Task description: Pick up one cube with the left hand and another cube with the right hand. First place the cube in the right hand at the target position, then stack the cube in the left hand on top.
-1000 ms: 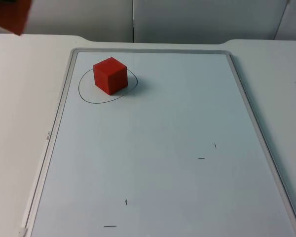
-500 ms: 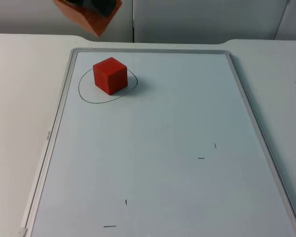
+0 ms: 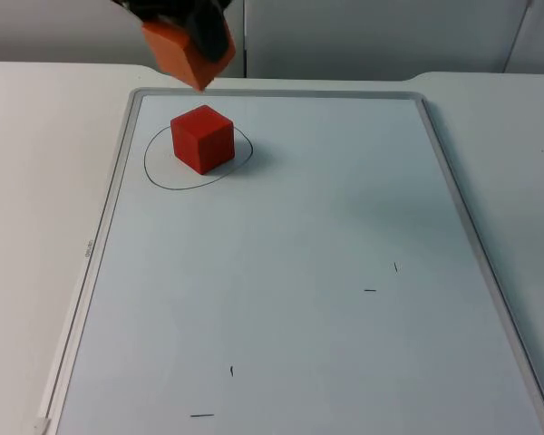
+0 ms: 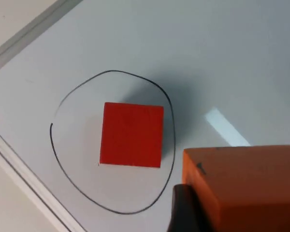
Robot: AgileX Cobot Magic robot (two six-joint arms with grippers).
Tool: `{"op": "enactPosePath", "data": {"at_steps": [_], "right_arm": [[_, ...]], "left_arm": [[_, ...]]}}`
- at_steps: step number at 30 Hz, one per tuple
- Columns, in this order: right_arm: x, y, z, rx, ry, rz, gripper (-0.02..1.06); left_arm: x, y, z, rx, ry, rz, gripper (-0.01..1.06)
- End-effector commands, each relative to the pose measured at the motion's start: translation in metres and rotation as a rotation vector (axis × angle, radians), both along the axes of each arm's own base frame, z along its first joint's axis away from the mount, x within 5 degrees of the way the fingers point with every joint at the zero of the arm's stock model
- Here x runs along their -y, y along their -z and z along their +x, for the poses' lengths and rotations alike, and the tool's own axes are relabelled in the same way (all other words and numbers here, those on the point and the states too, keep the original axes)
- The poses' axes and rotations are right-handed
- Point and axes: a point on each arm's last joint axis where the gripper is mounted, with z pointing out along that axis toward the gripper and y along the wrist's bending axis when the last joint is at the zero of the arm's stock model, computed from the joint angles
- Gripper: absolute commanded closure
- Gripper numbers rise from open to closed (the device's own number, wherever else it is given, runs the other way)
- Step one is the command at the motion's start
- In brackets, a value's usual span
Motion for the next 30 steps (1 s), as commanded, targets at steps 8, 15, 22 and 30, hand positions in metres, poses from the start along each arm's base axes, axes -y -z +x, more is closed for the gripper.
{"op": "enactPosePath", "data": {"at_steps": [8,15,22,30], "right_arm": [[-0.002,0.001,0.003,-0.005,0.003,-0.008,0.25],[0.000,0.001,0.004,0.000,0.029,-0.015,0.25],[-0.001,0.001,0.005,-0.004,0.029,-0.014,0.25],[-0.001,0.001,0.005,-0.009,0.028,-0.010,0.27]], "left_arm": [[0.006,0.028,0.051,-0.065,-0.008,0.059,1.05],[-0.016,0.043,0.072,-0.098,-0.057,0.063,1.05],[-0.013,0.044,0.071,-0.105,-0.048,0.045,1.05],[-0.011,0.058,0.073,-0.141,-0.049,0.024,1.05]]}}
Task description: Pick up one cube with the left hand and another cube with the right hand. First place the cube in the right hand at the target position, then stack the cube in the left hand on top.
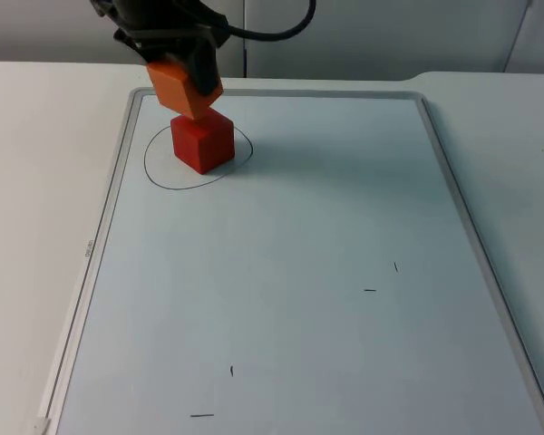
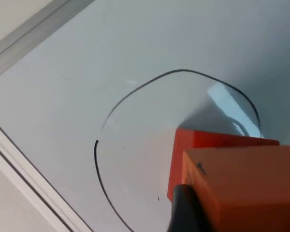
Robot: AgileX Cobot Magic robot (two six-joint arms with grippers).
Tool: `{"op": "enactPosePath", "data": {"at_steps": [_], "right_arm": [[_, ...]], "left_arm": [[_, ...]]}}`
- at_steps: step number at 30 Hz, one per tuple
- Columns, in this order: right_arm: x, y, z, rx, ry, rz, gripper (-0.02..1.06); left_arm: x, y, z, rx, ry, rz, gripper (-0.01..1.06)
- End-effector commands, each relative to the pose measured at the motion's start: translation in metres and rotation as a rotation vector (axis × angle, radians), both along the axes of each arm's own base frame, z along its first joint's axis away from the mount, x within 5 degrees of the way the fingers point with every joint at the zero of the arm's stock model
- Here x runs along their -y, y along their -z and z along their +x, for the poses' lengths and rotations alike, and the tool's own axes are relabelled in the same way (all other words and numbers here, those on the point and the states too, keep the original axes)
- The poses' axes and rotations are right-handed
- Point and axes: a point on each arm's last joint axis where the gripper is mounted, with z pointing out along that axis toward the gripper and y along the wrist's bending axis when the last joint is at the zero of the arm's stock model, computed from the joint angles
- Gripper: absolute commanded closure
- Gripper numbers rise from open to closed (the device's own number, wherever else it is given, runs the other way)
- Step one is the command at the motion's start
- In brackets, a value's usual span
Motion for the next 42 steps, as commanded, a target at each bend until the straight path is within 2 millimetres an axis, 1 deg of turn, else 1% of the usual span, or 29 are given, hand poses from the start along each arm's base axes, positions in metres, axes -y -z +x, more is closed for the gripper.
{"op": "enactPosePath", "data": {"at_steps": [1,8,15,19,20,22,23,24,25,26,27,29,30,32,34,36,37,38,41,42], "right_arm": [[0.000,0.000,0.000,0.000,0.002,0.006,0.27],[0.000,0.000,0.000,0.000,0.002,0.006,0.27],[0.001,0.000,0.001,0.004,0.019,0.001,0.27],[0.001,0.000,0.001,0.004,0.019,0.001,0.27],[0.001,0.000,0.001,0.004,0.019,0.001,0.27],[0.001,0.000,0.001,0.004,0.021,0.000,0.27],[0.001,0.000,0.001,0.004,0.021,0.000,0.27],[0.001,0.000,0.001,0.004,0.021,0.000,0.27],[0.001,0.000,0.001,0.004,0.021,0.000,0.27],[0.001,0.000,0.001,0.004,0.021,0.000,0.27],[0.001,0.000,0.001,0.004,0.021,0.000,0.27],[0.001,0.000,0.001,0.004,0.021,0.000,0.27],[0.001,0.000,0.001,0.004,0.021,0.000,0.27],[0.001,0.000,0.001,0.005,0.023,0.000,0.27],[0.002,0.000,0.001,0.005,0.024,-0.001,0.27],[0.002,0.000,0.001,0.005,0.024,-0.001,0.27],[0.002,0.000,0.001,0.005,0.024,-0.001,0.27],[0.002,0.000,0.002,0.005,0.025,-0.001,0.27],[0.002,0.000,0.002,0.005,0.025,-0.001,0.27],[0.002,0.000,0.002,0.005,0.025,-0.001,0.27]], "left_arm": [[0.005,0.001,-0.001,-0.014,-0.005,-0.018,1.05],[0.008,0.009,-0.001,-0.034,-0.012,-0.018,1.05],[0.011,0.023,-0.001,-0.057,-0.005,-0.004,1.05],[0.011,0.023,-0.001,-0.054,-0.006,-0.005,1.04],[0.012,0.023,0.000,-0.047,-0.008,-0.009,0.98],[0.013,0.022,0.000,-0.041,-0.012,-0.022,0.83],[0.013,0.022,0.000,-0.041,-0.012,-0.022,0.83],[0.014,0.022,0.001,-0.041,-0.014,-0.037,0.66],[0.014,0.021,0.001,-0.038,-0.016,-0.044,0.56],[0.015,0.021,0.002,-0.032,-0.018,-0.047,0.35],[0.015,0.021,0.002,-0.032,-0.018,-0.047,0.35],[0.015,0.021,0.002,-0.032,-0.018,-0.047,0.05],[0.015,0.019,0.002,-0.028,-0.019,-0.048,0.00],[0.014,0.017,0.001,-0.027,-0.018,-0.049,0.00],[0.014,0.006,0.000,-0.008,-0.016,-0.050,0.00],[0.013,-0.013,-0.003,0.024,-0.015,-0.060,0.00],[0.013,-0.013,-0.003,0.024,-0.015,-0.060,0.00],[0.012,-0.026,-0.005,0.045,-0.014,-0.066,0.00],[0.009,-0.078,-0.017,0.133,-0.009,-0.095,0.00],[0.009,-0.078,-0.017,0.133,-0.009,-0.095,0.00]]}}
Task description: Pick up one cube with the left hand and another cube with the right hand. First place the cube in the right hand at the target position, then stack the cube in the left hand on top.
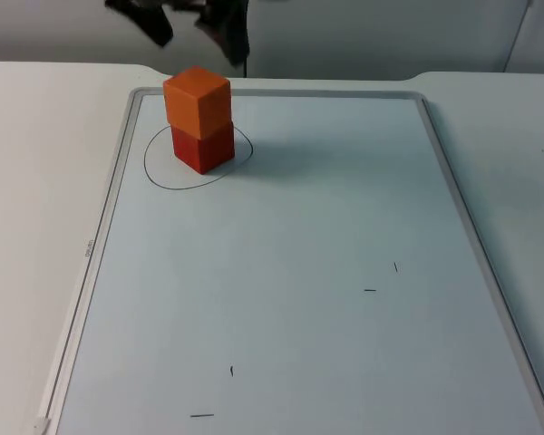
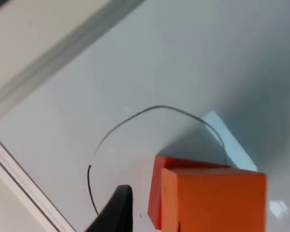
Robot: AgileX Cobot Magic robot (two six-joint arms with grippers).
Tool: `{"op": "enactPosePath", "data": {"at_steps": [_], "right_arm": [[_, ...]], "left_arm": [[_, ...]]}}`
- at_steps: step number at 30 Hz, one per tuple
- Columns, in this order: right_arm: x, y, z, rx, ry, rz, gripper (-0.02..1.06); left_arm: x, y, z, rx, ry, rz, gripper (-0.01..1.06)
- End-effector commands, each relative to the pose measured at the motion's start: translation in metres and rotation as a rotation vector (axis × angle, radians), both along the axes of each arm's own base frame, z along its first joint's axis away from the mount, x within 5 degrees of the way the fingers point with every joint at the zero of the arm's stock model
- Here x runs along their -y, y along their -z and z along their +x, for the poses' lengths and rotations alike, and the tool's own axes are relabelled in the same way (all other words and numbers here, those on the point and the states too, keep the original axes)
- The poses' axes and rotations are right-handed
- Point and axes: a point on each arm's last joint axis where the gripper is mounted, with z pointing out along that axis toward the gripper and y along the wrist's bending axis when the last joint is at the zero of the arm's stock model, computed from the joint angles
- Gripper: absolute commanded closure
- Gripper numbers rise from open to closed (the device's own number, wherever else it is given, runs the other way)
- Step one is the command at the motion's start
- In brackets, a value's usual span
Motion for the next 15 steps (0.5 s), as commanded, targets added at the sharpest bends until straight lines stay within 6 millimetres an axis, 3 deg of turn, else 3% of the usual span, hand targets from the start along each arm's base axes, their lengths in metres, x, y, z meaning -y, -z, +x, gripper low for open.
{"op": "enactPosePath", "data": {"at_steps": [1,4,5,9,10,11,14,15], "right_arm": [[0.000,0.000,0.000,0.002,0.001,0.005,0.27],[0.000,0.000,0.000,0.002,0.001,0.005,0.27],[0.000,0.000,0.000,0.002,0.001,0.005,0.27],[0.000,0.000,0.000,0.002,0.001,0.005,0.27],[0.000,0.000,0.000,0.002,0.001,0.005,0.27],[0.000,0.000,0.000,0.002,0.003,0.004,0.27],[0.002,0.000,0.002,0.011,0.027,-0.009,0.27],[0.002,0.000,0.002,0.011,0.027,-0.009,0.27]], "left_arm": [[0.002,-0.034,-0.011,0.048,0.008,-0.030,0.00],[-0.004,-0.087,-0.031,0.139,0.013,-0.057,0.00],[-0.004,-0.087,-0.031,0.139,0.013,-0.057,0.00],[-0.014,-0.159,-0.067,0.285,0.014,-0.100,0.00],[-0.014,-0.159,-0.067,0.285,0.014,-0.100,0.00],[-0.019,-0.186,-0.084,0.344,0.015,-0.116,0.00],[-0.030,-0.233,-0.121,0.454,0.014,-0.150,0.00],[-0.030,-0.233,-0.121,0.454,0.014,-0.150,0.00]]}}
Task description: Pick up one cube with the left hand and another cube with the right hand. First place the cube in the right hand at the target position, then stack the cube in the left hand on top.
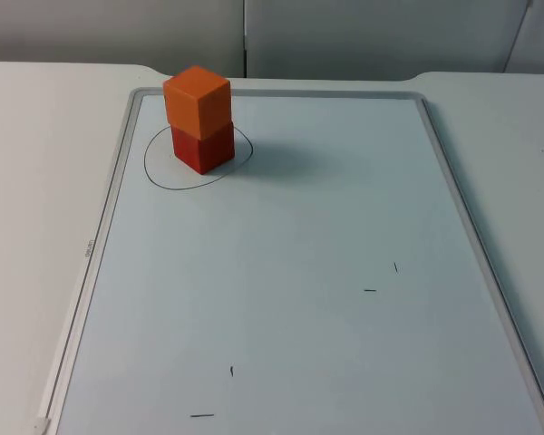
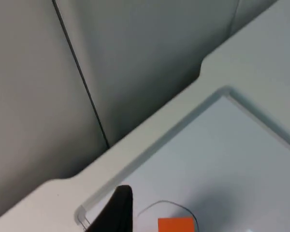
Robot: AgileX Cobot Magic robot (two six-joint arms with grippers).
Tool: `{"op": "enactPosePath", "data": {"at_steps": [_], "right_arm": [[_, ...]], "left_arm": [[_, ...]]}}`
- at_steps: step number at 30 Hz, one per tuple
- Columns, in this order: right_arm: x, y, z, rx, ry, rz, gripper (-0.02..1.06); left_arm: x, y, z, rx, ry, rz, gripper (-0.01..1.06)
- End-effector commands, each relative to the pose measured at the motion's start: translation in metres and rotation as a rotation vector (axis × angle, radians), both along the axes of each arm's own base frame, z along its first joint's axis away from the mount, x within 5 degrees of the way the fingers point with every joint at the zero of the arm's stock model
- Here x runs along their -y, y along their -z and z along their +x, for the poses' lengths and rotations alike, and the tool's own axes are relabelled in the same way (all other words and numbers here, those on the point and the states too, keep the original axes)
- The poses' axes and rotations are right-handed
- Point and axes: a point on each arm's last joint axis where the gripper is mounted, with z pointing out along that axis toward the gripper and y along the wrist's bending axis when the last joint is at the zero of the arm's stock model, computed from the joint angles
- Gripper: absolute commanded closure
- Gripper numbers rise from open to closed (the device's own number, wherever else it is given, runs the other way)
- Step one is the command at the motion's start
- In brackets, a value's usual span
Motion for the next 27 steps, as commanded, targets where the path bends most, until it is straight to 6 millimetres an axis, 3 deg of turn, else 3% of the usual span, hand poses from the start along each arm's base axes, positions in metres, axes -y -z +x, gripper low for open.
{"op": "enactPosePath", "data": {"at_steps": [1,5,6,7,9,11,13,15,16,17,20,21,23,25,27], "right_arm": [[-0.001,0.002,0.003,0.002,0.017,-0.014,0.27],[-0.019,0.028,0.030,-0.106,0.022,-0.119,0.27],[-0.019,0.028,0.030,-0.106,0.022,-0.119,0.27],[-0.025,0.039,0.038,-0.149,0.021,-0.150,0.27],[-0.045,0.075,0.063,-0.258,-0.005,-0.231,0.27],[-0.047,0.079,0.067,-0.263,-0.003,-0.230,0.27],[-0.061,0.114,0.086,-0.321,0.000,-0.232,0.27],[-0.068,0.136,0.093,-0.324,-0.007,-0.209,0.27],[-0.068,0.136,0.093,-0.324,-0.007,-0.209,0.27],[-0.071,0.152,0.096,-0.337,-0.013,-0.210,0.27],[-0.071,0.183,0.095,-0.355,-0.021,-0.201,0.27],[-0.071,0.183,0.095,-0.355,-0.021,-0.201,0.27],[-0.069,0.209,0.089,-0.398,-0.031,-0.196,0.27],[-0.067,0.214,0.088,-0.404,-0.028,-0.196,0.27],[-0.061,0.239,0.080,-0.437,-0.019,-0.180,0.27]], "left_arm": [[-0.005,-0.034,-0.031,0.071,0.012,-0.037,0.00],[-0.021,-0.083,-0.087,0.194,0.003,-0.088,0.00],[-0.021,-0.083,-0.087,0.194,0.003,-0.088,0.00],[-0.024,-0.090,-0.099,0.211,0.005,-0.097,0.00],[-0.034,-0.098,-0.131,0.230,0.014,-0.088,0.00],[-0.036,-0.097,-0.140,0.232,0.024,-0.072,0.00],[-0.042,-0.089,-0.160,0.201,0.026,-0.060,0.00],[-0.048,-0.075,-0.178,0.154,0.026,-0.047,0.00],[-0.048,-0.075,-0.178,0.154,0.026,-0.047,0.00],[-0.051,-0.065,-0.189,0.128,0.026,-0.039,0.00],[-0.061,-0.039,-0.216,0.163,-0.010,-0.060,0.00],[-0.061,-0.039,-0.216,0.163,-0.010,-0.060,0.00],[-0.071,-0.012,-0.243,0.195,-0.037,-0.081,0.00],[-0.074,-0.003,-0.252,0.215,-0.047,-0.091,0.00],[-0.081,0.018,-0.274,0.224,-0.058,-0.099,0.00]]}}
